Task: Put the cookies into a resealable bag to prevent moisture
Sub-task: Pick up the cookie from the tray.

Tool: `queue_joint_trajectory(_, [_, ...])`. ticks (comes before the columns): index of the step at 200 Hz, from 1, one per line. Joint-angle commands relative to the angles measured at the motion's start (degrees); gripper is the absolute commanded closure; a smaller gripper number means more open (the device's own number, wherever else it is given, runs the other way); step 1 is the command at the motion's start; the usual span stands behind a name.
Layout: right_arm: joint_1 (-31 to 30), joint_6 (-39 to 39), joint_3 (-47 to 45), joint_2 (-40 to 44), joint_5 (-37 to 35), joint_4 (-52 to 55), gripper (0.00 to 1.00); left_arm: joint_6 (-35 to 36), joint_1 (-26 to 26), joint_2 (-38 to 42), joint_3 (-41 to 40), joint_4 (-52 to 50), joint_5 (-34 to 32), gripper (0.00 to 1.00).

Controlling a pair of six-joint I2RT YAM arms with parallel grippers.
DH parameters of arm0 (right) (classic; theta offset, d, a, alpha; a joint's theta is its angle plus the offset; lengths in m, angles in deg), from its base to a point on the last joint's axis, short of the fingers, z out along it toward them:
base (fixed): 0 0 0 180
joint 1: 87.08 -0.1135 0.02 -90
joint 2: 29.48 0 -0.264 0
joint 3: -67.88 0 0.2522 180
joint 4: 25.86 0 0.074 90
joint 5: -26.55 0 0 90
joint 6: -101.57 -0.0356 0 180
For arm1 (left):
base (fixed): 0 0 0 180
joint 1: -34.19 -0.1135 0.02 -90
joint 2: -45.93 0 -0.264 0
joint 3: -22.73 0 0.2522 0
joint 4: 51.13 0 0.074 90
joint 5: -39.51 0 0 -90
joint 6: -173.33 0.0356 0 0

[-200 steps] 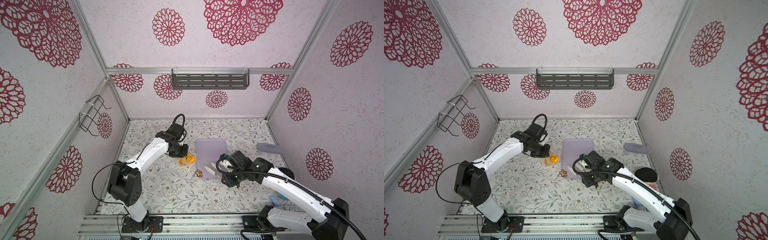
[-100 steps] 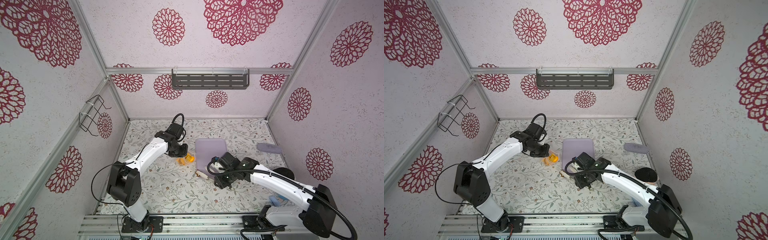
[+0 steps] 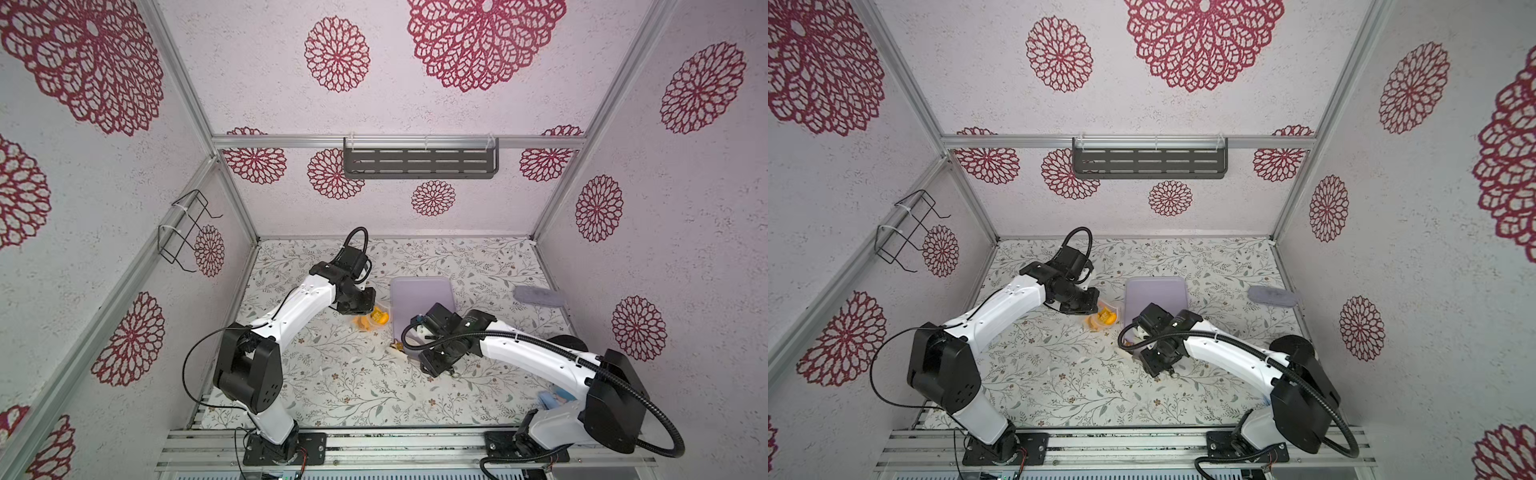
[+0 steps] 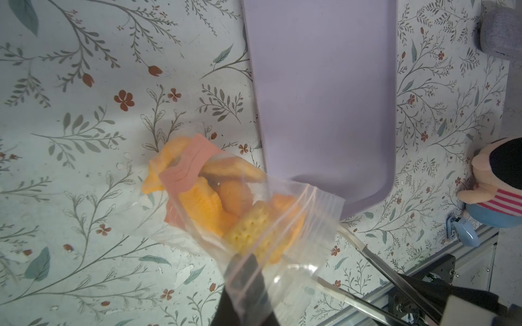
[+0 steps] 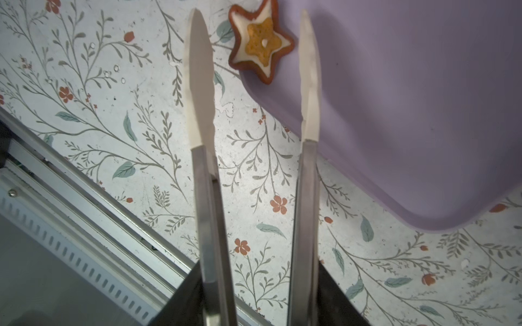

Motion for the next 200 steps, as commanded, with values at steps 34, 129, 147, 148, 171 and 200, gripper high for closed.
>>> queue_joint_trajectory(34, [-1.6, 1.8, 4.6, -2.8, -5.4, 4.7, 0.52, 0.3, -0.4, 2.5, -0.2, 1.3, 0.1, 1.0])
queue_joint_trajectory(129, [-0.6, 1.3, 6.1, 5.2, -7.3, 6.7, 0.64, 0.5, -0.6, 2.4, -0.6, 1.4, 0.0, 1.0])
queue_joint_trajectory(147, [0.8, 0.8, 4.1, 9.5, -4.5, 4.6, 0.64, 0.4, -0.6, 2.3, -0.7, 1.8, 0.6, 1.0])
queue_joint_trajectory(148, [1.0, 0.8, 4.0, 9.7, -4.5, 4.6, 0.64, 0.4, -0.6, 2.3, -0.7, 1.8, 0.6, 1.0])
queue_joint_trajectory(171, [2.8, 0.3, 5.6, 13.7, -4.9, 4.4, 0.65, 0.3, -0.6, 2.0, -0.6, 2.4, 1.5, 1.0])
queue_joint_trajectory(200, [2.8, 0.7, 10.2, 14.8, 0.5, 0.7, 0.65, 0.2, -0.6, 1.7, 0.0, 2.5, 1.9, 1.0])
